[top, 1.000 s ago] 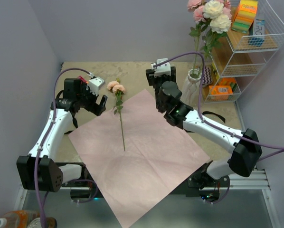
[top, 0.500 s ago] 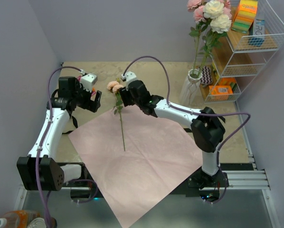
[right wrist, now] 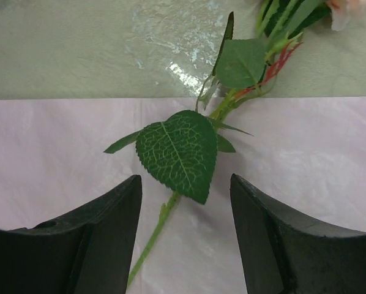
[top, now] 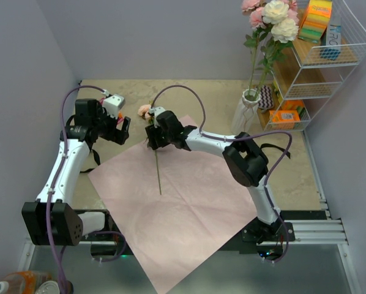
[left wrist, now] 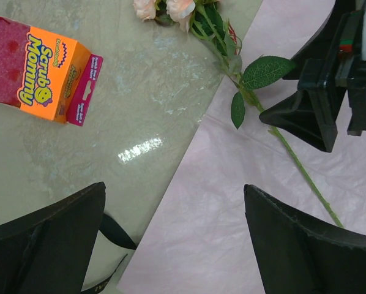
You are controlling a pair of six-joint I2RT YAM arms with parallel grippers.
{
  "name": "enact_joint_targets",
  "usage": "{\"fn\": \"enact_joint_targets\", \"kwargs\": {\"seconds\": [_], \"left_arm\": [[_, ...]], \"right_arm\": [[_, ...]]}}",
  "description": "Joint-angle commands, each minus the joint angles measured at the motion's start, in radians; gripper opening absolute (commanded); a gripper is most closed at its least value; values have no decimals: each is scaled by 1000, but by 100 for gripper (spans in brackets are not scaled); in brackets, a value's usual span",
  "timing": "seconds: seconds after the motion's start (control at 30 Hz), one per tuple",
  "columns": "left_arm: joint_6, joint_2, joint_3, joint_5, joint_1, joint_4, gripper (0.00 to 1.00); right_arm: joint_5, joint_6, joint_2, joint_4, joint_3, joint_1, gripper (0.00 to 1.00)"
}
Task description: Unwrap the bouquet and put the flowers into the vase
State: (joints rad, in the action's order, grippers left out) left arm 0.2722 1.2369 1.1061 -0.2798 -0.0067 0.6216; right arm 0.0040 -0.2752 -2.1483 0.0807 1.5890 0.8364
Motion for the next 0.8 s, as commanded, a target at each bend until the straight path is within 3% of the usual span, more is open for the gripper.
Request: {"fn": "enact_joint_targets", "kwargs": {"seconds": [0.0,0.77], "left_arm": [[10,-4,12,-1,29,-29,100],[38,-11,26,-15,47,-19,100]], "right_arm": [[-50,-47,-50,-10,74,-3,62],[183,36,-226,105,270,1,54]]}}
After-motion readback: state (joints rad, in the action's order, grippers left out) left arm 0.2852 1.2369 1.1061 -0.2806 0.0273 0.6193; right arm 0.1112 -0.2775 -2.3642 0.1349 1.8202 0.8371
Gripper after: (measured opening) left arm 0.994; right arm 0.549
